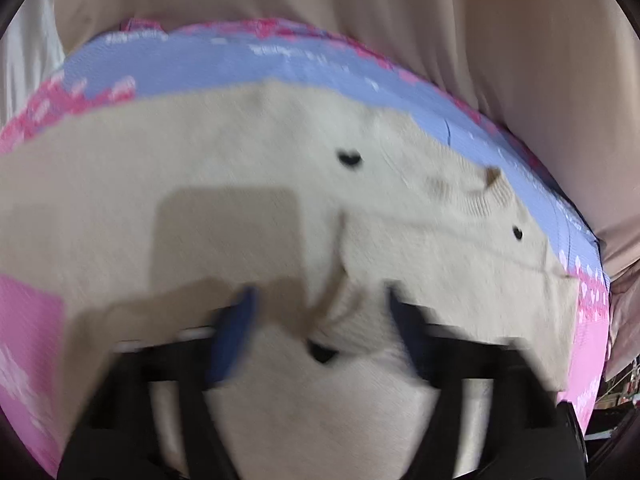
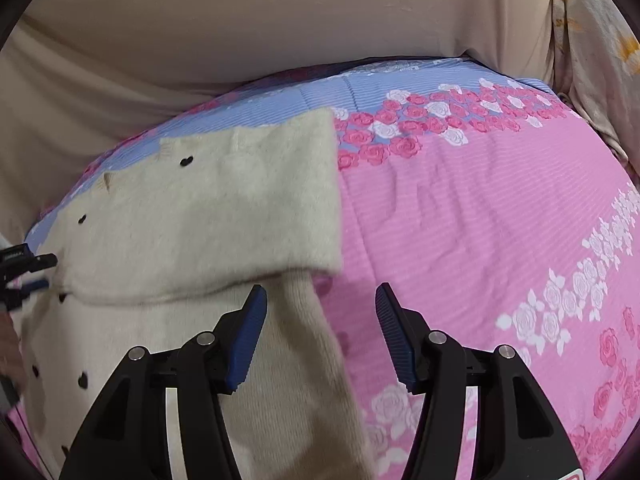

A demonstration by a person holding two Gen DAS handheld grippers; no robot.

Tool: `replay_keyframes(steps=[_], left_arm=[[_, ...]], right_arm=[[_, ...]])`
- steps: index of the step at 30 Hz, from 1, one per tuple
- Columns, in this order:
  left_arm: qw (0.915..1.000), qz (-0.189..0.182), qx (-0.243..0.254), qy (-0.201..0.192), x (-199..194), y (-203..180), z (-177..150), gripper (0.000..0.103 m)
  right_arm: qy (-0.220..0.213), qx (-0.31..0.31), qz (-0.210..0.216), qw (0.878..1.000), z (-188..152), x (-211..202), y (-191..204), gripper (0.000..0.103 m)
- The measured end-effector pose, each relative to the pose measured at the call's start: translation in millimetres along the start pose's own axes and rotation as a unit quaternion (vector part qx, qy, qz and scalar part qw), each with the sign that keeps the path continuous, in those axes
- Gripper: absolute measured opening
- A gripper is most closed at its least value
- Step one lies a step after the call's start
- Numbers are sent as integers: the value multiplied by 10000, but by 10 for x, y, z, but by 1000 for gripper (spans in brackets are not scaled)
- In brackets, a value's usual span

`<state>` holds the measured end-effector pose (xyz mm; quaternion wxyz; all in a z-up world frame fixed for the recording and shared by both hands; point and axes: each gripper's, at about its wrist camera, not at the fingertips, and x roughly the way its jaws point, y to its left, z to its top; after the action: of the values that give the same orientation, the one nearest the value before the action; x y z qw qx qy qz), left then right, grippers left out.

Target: Fold small clothes

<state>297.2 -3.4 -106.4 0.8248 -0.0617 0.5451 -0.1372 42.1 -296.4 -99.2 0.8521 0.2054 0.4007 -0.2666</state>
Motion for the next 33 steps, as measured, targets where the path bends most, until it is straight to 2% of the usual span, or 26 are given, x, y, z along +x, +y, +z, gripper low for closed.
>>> replay_keyframes(steps=[3, 4, 6, 7, 10, 11, 14, 15, 18, 21, 22, 23, 24, 25, 26, 27, 28, 30, 32, 33], left_arm=[[9997, 161, -105, 158, 176, -114, -96, 80], [9995, 313, -85, 7, 189, -159, -98, 78], [9989, 456, -17, -83, 224, -232, -32, 44], [9992, 385, -9, -55, 227, -236, 20, 11], [9992, 91, -312, -243, 57, -122, 259, 7], [9984, 89, -376, -421, -39, -71, 347, 0], [9949, 274, -450, -861, -267, 69, 518, 0], [9946, 261, -494, -870, -284, 131, 577, 0], [9971, 255, -416, -586, -194, 193, 599, 0], [9992, -14, -259, -319, -178, 149, 432, 0], [9995, -95, -225, -195, -181, 148, 353, 9], [9997, -126, -216, -57, -154, 132, 260, 28], [9995, -169, -259, 54, -106, 94, 174, 43], [9993, -143, -329, 111, -55, 67, 113, 67], [9991, -67, -405, 138, -25, 37, 40, 76], [9987, -17, -467, 216, 36, 1, -15, 77], [9982, -35, -501, 341, 112, -45, -47, 77], [9987, 197, -426, 199, 161, -153, -42, 71], [9992, 91, -311, 253, 200, -260, 27, 15], [9989, 25, -373, 273, 196, -274, 87, 12]], right_arm=[[11, 14, 41, 10000, -22, -20, 14, 56], [21, -6, 36, 10000, -35, -21, 26, 55], [55, -63, 20, 10000, -67, -10, 42, 55], [66, -64, 14, 10000, -75, -4, 42, 55], [74, -44, 11, 10000, -87, 20, 21, 55], [82, -31, 18, 10000, -81, 38, 10, 55], [124, 28, 96, 9999, -46, 116, -5, 55], [177, 50, 158, 9997, -32, 172, 1, 55], [334, 65, 184, 9993, -10, 331, 31, 55], [306, 307, 351, 9984, 33, 363, -20, 55], [310, 363, 356, 9982, 59, 384, -38, 55], [310, 387, 318, 9983, 98, 420, -57, 55], [305, 375, 254, 9985, 131, 447, -70, 55], [314, 354, 196, 9987, 166, 480, -75, 55], [325, 331, 185, 9988, 208, 507, -75, 55], [284, 318, 197, 9989, 240, 505, -66, 54], [231, 287, 225, 9991, 273, 492, -45, 53], [128, 92, 221, 9996, 338, 454, 32, 47], [75, -120, 155, 9998, 372, 444, 107, 46], [77, -171, 136, 9997, 374, 446, 122, 46]])
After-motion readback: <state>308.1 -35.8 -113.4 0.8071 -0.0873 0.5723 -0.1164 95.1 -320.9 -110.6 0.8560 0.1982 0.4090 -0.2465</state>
